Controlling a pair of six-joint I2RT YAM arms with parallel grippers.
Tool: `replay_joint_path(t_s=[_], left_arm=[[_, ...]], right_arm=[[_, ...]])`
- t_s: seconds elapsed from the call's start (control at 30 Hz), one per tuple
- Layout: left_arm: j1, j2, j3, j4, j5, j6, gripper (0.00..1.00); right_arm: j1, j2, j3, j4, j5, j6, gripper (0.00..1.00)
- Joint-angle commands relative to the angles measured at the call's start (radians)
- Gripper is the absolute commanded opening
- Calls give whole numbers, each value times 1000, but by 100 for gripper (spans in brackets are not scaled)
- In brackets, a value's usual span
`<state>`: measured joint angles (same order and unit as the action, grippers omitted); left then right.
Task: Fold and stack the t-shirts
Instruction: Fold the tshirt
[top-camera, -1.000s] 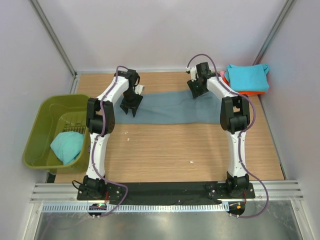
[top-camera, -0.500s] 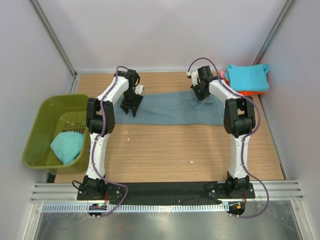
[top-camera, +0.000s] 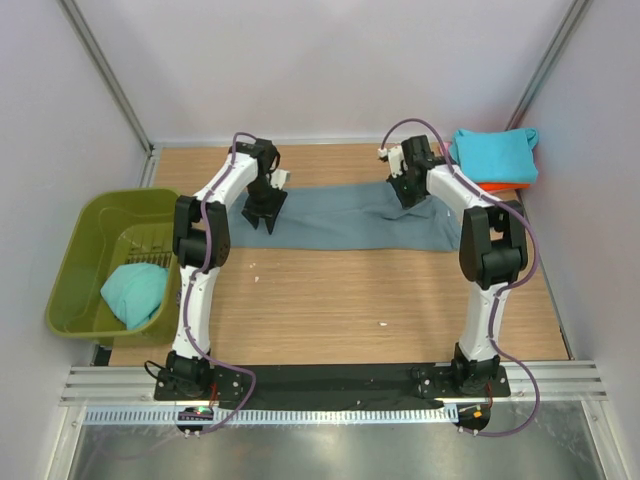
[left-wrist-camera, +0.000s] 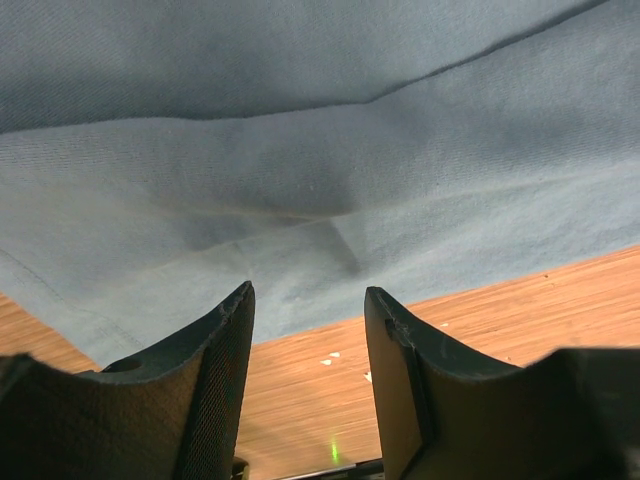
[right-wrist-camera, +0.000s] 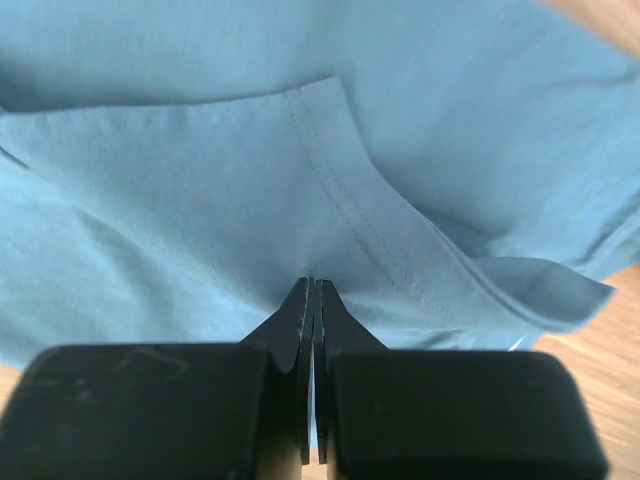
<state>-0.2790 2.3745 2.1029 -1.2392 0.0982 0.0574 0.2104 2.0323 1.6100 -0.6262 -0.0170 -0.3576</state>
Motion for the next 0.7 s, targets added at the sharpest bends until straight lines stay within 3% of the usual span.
replay_joint_path(t_s=[0.0, 0.07, 0.2, 0.67], left_arm=[[3, -23, -12, 21, 26, -14, 49], [1, -29, -18, 24, 21, -14, 49], [3, -31, -12, 26, 17, -11, 49], [-6, -50, -44, 29, -9, -10, 49]], right_arm=[[6, -80, -38, -33, -12, 20, 1], [6, -96, -62, -41, -27, 40, 1], [4, -127, -81, -44, -49, 71, 30], [4, 55, 132, -9, -78, 54, 33]])
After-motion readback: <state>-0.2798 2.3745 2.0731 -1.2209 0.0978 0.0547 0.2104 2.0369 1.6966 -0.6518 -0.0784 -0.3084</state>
